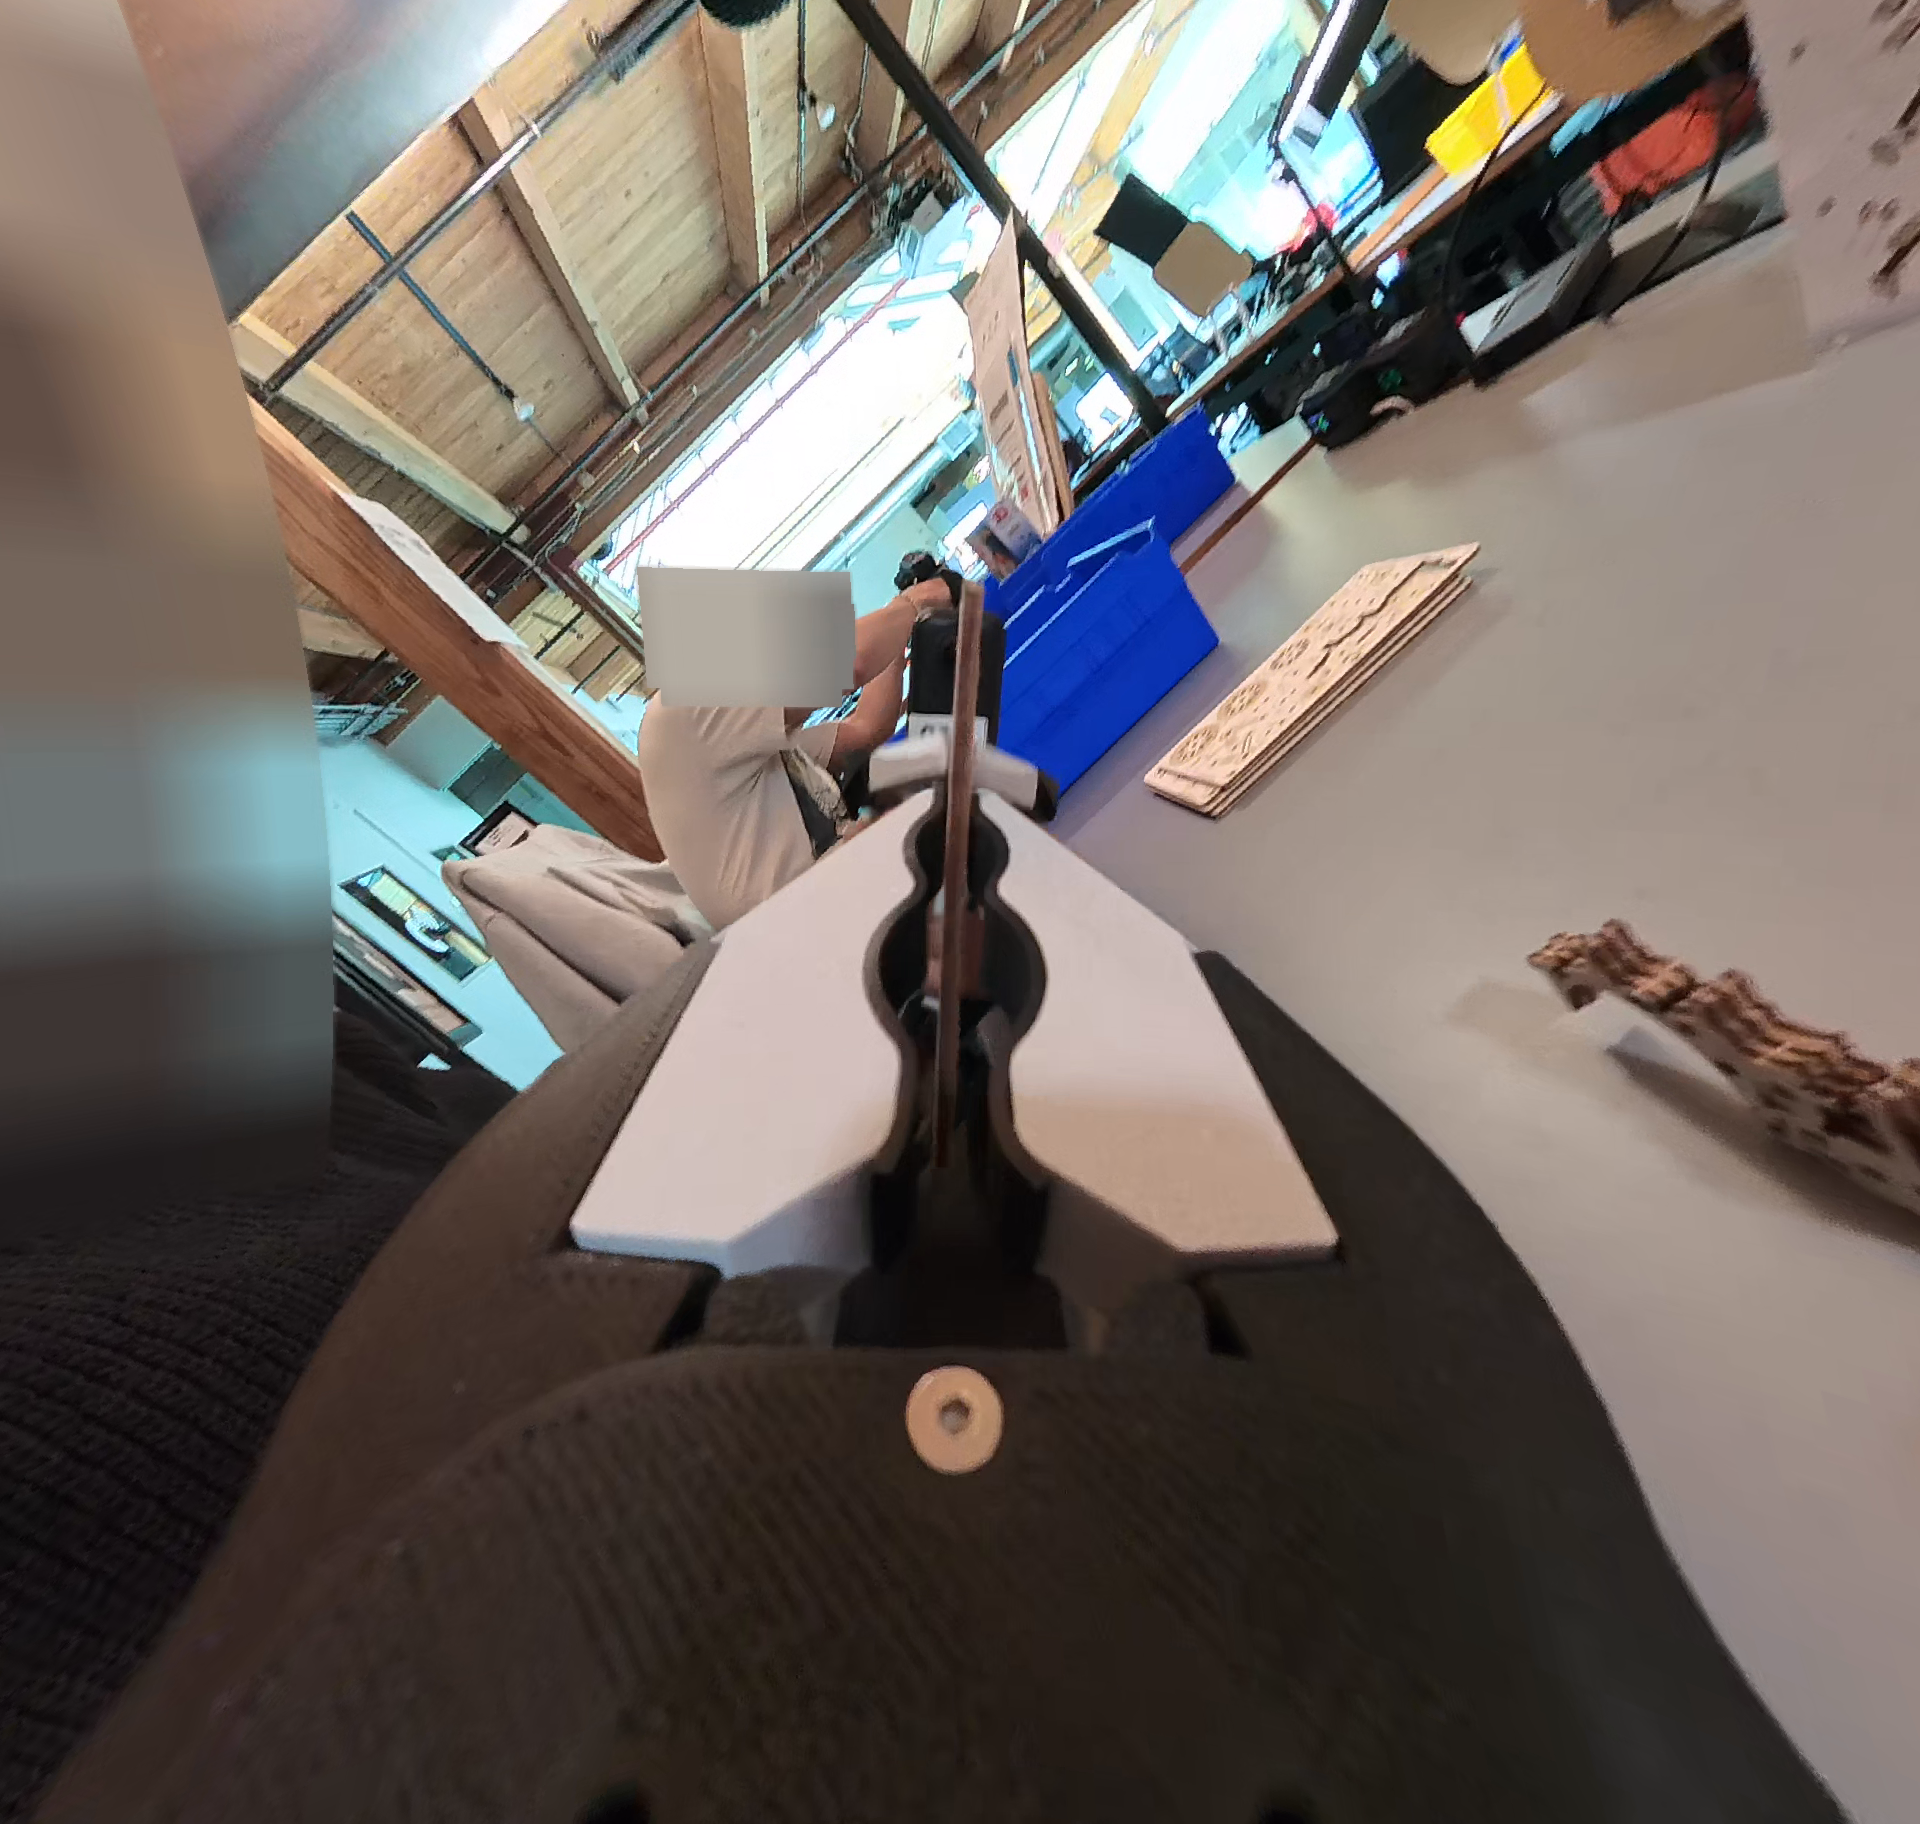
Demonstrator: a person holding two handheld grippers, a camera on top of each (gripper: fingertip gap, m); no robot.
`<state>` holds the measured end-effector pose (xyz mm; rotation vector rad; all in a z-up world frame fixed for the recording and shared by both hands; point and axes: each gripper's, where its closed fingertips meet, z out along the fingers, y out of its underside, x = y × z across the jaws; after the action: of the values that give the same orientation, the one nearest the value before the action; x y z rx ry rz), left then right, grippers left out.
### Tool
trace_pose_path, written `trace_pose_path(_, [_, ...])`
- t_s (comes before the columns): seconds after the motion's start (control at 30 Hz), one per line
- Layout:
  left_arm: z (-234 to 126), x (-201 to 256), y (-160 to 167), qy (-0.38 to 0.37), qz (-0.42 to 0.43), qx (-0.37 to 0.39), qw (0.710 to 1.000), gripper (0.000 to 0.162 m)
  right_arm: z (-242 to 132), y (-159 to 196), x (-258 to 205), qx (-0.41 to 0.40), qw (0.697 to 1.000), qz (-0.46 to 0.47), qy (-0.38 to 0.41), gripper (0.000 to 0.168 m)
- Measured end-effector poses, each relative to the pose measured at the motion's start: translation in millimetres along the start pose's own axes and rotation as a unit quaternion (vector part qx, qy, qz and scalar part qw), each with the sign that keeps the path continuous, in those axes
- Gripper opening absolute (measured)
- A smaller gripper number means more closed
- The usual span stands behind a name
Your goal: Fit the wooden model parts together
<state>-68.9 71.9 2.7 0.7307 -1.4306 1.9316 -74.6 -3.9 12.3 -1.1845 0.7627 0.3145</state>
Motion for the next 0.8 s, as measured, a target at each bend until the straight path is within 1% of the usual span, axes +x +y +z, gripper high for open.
trace_pose_path(0.2, [15, 0, 35, 0.002, 0.000, -0.091, 0.996, 0.002, -6, -14, -1, 0.026, 1.000, -0.011, -0.001, 0.001])
trace_pose_path(0.37, [27, 4, 68, 0.012, -0.009, -0.170, 0.985, 0.001, -6, -12, -2, 0.022, 1.000, -0.014, -0.004, 0.001])
trace_pose_path(0.47, [32, 6, 83, 0.019, -0.014, -0.201, 0.979, 0.001, -3, -9, -2, 0.017, 1.000, -0.010, -0.005, 0.002])
trace_pose_path(0.53, [35, 7, 83, 0.018, -0.012, -0.197, 0.980, 0.001, -2, -12, 0, 0.023, 1.000, -0.006, -0.002, 0.002])
trace_pose_path(0.6, [37, 10, 76, 0.025, -0.016, -0.175, 0.984, 0.001, -5, -16, 2, 0.035, 0.999, 0.001, -0.001, 0.004])
trace_pose_path(0.7, [36, 10, 64, 0.028, -0.028, -0.137, 0.990, 0.001, -7, -23, 0, 0.053, 0.999, 0.007, -0.010, 0.018])
trace_pose_path(0.8, [33, 8, 50, 0.024, -0.030, -0.100, 0.994, 0.001, -8, -23, -1, 0.054, 0.998, -0.003, -0.007, 0.025])
